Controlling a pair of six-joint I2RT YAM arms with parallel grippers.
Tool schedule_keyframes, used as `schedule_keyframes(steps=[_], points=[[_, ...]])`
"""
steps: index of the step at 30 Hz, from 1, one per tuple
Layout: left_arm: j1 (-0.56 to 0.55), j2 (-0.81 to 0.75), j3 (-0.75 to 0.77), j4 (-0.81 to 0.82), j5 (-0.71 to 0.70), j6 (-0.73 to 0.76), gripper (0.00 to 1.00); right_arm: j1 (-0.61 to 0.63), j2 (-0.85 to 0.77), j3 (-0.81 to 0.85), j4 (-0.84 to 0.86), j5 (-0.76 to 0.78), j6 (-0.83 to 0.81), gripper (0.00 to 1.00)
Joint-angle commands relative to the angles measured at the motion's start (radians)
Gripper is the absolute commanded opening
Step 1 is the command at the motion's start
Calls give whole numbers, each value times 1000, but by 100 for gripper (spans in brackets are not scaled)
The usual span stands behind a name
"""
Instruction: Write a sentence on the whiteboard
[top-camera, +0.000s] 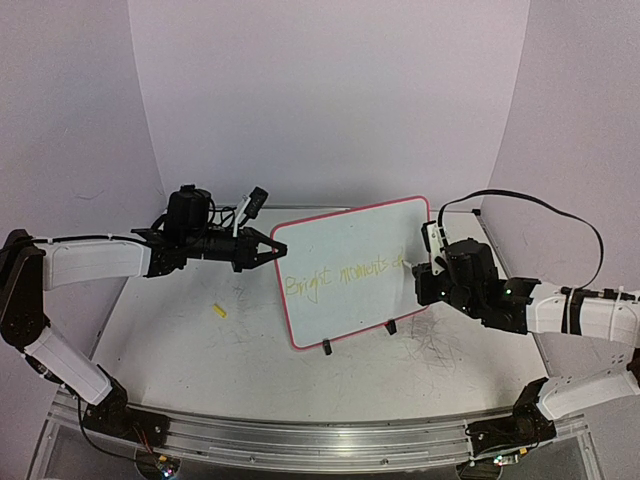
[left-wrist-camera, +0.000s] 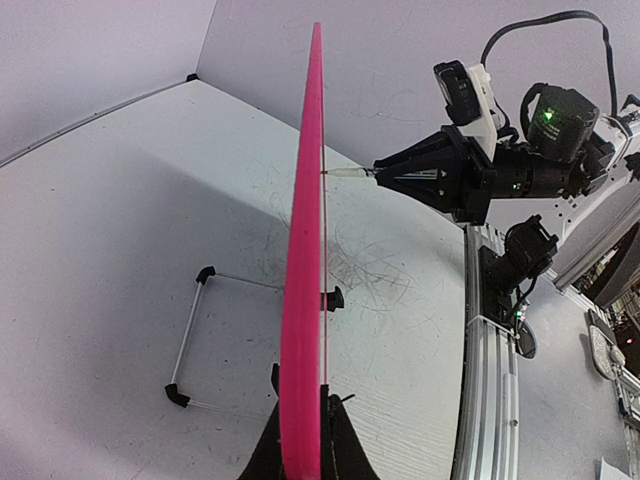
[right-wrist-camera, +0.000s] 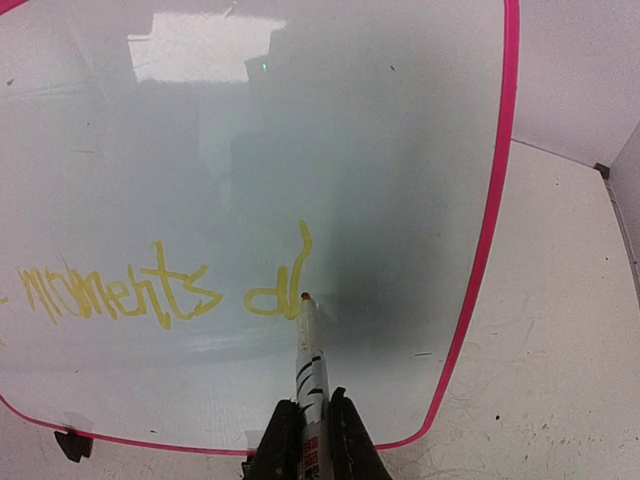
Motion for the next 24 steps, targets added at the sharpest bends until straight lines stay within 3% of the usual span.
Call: schedule_keyframes(steps=[1, 24], points=[[-10, 31, 2, -97, -71, 138, 0, -5, 5, 53, 70, 0, -15, 0], [-11, 31, 4, -99, -76, 139, 0, -8, 6, 25, -6, 51, 49, 0]])
